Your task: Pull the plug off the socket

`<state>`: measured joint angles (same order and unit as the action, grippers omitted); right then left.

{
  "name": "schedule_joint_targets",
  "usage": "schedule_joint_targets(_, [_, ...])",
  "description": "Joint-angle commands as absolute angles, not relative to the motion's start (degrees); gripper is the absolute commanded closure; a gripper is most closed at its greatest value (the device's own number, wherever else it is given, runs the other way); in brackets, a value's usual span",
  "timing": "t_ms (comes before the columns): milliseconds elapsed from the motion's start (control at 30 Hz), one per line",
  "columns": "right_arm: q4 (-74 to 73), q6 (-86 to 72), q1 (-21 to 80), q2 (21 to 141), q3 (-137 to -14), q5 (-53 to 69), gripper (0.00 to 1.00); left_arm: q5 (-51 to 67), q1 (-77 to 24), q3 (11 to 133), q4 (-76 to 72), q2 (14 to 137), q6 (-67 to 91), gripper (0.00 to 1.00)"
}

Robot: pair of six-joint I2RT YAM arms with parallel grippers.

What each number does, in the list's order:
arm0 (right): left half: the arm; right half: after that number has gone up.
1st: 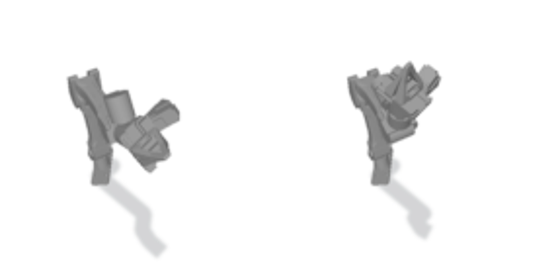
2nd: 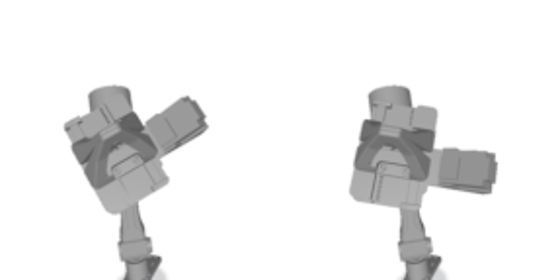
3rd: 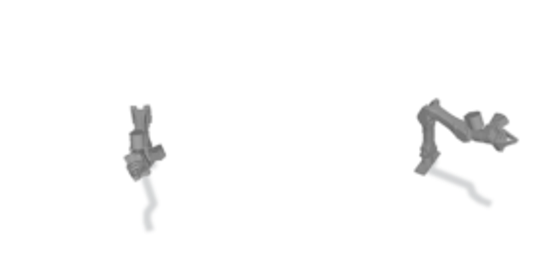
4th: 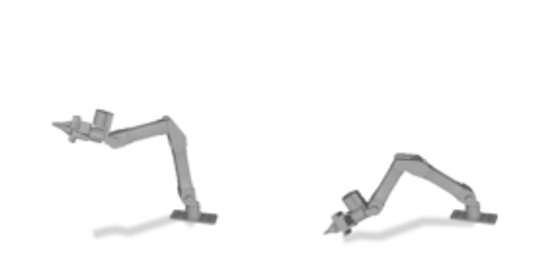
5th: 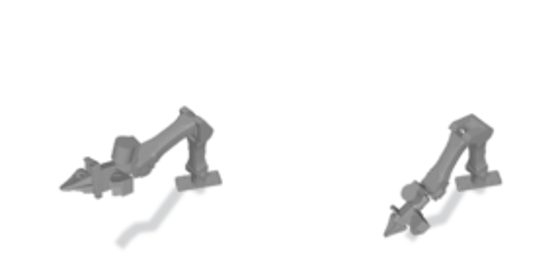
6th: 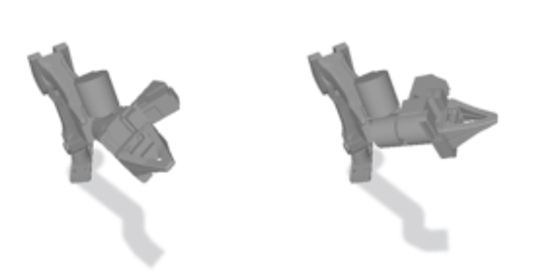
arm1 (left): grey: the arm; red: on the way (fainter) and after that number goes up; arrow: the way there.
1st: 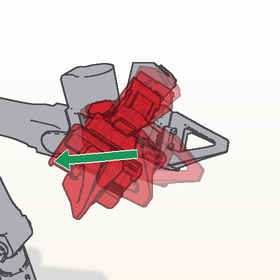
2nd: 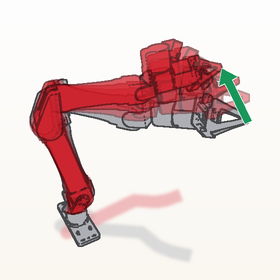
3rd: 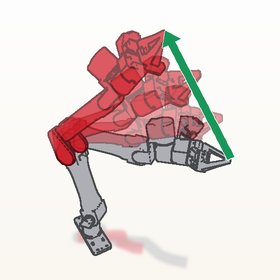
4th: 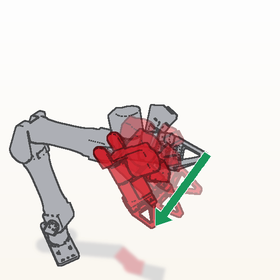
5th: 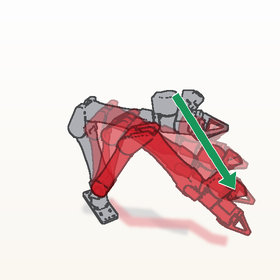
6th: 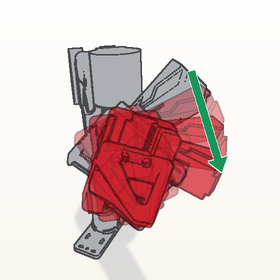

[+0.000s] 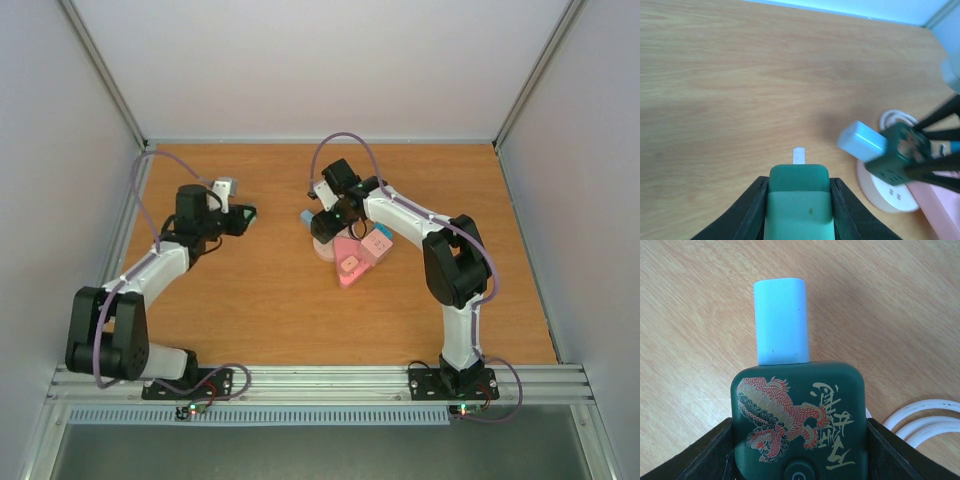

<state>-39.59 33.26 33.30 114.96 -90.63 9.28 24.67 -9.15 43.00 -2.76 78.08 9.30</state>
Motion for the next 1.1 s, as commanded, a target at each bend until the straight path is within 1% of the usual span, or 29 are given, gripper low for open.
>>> schedule_joint_targets(0, [-44.71, 34.14, 34.59, 118.47, -90.09, 13.2, 0.79, 28.72, -2.88, 48.01, -2.29, 82.69, 10.48, 0.83])
schedule_joint_targets(133, [-45.4, 34.6, 35.51, 118.88, -91.14, 13.52, 0.79, 29.7, 3.52, 53.54, -2.21, 88.95, 10.2, 0.82])
schedule_joint_targets(467, [-45.54, 33.13, 37.09, 119.7, -92.26, 13.88, 0.79, 27.6, 13.24, 67.98, -3.4, 107.19, 7.62, 0.8])
schedule_joint_targets(767, [-45.88, 32.62, 37.52, 120.47, -92.63, 13.25, 0.79, 29.49, 15.79, 80.5, -3.27, 119.54, 10.05, 0.79])
schedule_joint_targets(1067, [-46.14, 32.94, 37.58, 121.35, -92.93, 12.18, 0.79, 31.44, 16.0, 87.07, -2.76, 126.62, 11.06, 0.75])
